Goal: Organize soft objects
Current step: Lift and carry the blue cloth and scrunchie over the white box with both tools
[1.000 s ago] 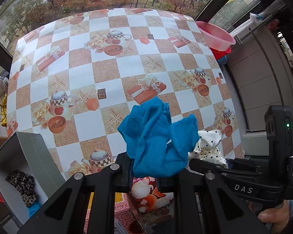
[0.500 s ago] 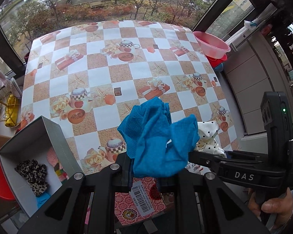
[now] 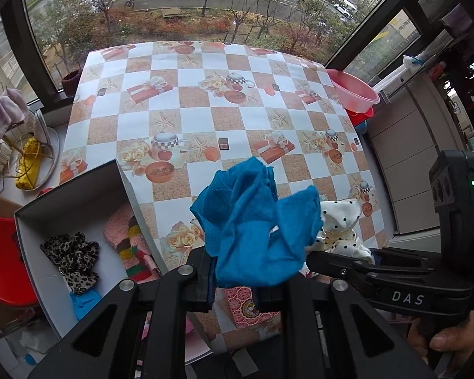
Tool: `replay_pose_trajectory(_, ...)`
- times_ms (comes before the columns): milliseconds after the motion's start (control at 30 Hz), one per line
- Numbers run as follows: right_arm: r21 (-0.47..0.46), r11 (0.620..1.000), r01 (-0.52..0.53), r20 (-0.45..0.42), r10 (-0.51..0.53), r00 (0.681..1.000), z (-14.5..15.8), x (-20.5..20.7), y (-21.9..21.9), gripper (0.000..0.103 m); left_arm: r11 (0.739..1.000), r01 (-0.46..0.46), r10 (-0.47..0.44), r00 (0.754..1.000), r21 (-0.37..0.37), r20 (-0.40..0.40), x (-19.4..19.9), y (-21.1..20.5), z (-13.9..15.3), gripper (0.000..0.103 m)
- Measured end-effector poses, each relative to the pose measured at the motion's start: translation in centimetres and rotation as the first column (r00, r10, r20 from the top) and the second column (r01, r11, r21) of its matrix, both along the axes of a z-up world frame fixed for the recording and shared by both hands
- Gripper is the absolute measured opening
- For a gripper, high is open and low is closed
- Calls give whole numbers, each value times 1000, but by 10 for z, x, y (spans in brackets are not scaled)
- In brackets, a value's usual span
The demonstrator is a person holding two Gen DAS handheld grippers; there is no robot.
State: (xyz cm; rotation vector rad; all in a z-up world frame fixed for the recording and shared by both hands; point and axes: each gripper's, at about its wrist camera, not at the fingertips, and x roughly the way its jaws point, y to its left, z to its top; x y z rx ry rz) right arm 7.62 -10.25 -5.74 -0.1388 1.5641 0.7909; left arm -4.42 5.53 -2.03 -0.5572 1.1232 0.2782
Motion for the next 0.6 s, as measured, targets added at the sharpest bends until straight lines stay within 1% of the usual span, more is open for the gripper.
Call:
replay_pose_trajectory(333, -9, 996, -92, 35, 92, 995, 13, -39, 27, 40, 996, -89, 89, 996, -13, 7, -51, 22, -8, 18)
replay_pose_trajectory(600, -30, 980, -195, 55, 196, 979, 16, -71, 56, 40, 980, -197, 197, 980, -25, 7, -95, 42, -14, 18)
